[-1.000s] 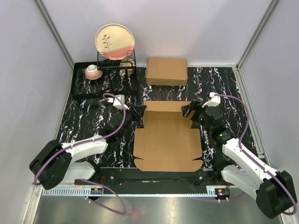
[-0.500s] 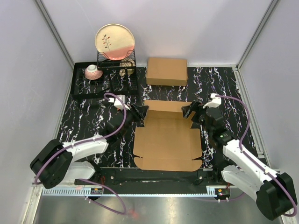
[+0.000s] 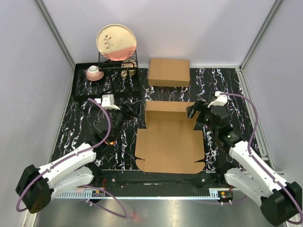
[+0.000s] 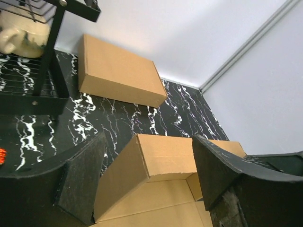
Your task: Fold the paper box
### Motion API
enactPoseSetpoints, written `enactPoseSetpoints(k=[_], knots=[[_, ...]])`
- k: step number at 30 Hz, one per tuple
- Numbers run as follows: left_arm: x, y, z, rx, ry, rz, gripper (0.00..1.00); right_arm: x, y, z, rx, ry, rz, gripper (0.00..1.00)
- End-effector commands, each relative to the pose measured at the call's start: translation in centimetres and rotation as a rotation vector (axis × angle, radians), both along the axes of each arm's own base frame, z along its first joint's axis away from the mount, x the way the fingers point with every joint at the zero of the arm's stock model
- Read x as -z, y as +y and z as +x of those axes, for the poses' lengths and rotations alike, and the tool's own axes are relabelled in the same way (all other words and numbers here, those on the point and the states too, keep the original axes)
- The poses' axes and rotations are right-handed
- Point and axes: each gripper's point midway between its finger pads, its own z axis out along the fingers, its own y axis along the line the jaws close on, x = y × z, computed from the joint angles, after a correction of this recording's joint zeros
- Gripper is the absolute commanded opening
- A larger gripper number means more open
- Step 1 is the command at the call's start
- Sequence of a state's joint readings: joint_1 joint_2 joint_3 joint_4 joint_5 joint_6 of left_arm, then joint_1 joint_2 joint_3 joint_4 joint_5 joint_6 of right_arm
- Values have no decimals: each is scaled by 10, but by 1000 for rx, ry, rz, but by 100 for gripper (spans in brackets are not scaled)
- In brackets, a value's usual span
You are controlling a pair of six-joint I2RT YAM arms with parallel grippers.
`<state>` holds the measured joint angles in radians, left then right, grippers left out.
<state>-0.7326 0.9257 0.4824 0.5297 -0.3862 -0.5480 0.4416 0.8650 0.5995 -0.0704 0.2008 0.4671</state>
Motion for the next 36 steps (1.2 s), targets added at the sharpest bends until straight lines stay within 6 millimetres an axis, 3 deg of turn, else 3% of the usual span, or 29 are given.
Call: enactPoseSetpoints(k=[1,4,9,10,15,23,24,30,33,36], knots=[[5,22,-3,-72,1,63,77,-50,-13,-5,34,-101,-9,100],[32,26,-8,-81,70,67,77,-61,-18,-19,15,-137,-17,100],[75,10,-27,-45,95,120,76,-55,-27,-27,11,-102,-97,98],[81,-3,-35,-12,77,162,76,-60,-27,-27,9,-108,-93,98],[120,-19,-41,-57,68,427,78,-72,-23,-24,-1,-104,-94,96],[119,-33,-21,-129,21,477,77,-77,-22,-29,-16,-118,-82,96],[128,-34,-18,-142,29,505,76,-77,-23,-30,-16,-121,-81,96],[131,-46,4,-147,12,493,68,-73,-24,-32,-17,-117,-86,96],[133,-51,12,-141,2,511,57,-74,-23,-31,-19,-117,-87,97],[130,-54,17,-140,-7,497,31,-73,-23,-29,-20,-117,-90,96]])
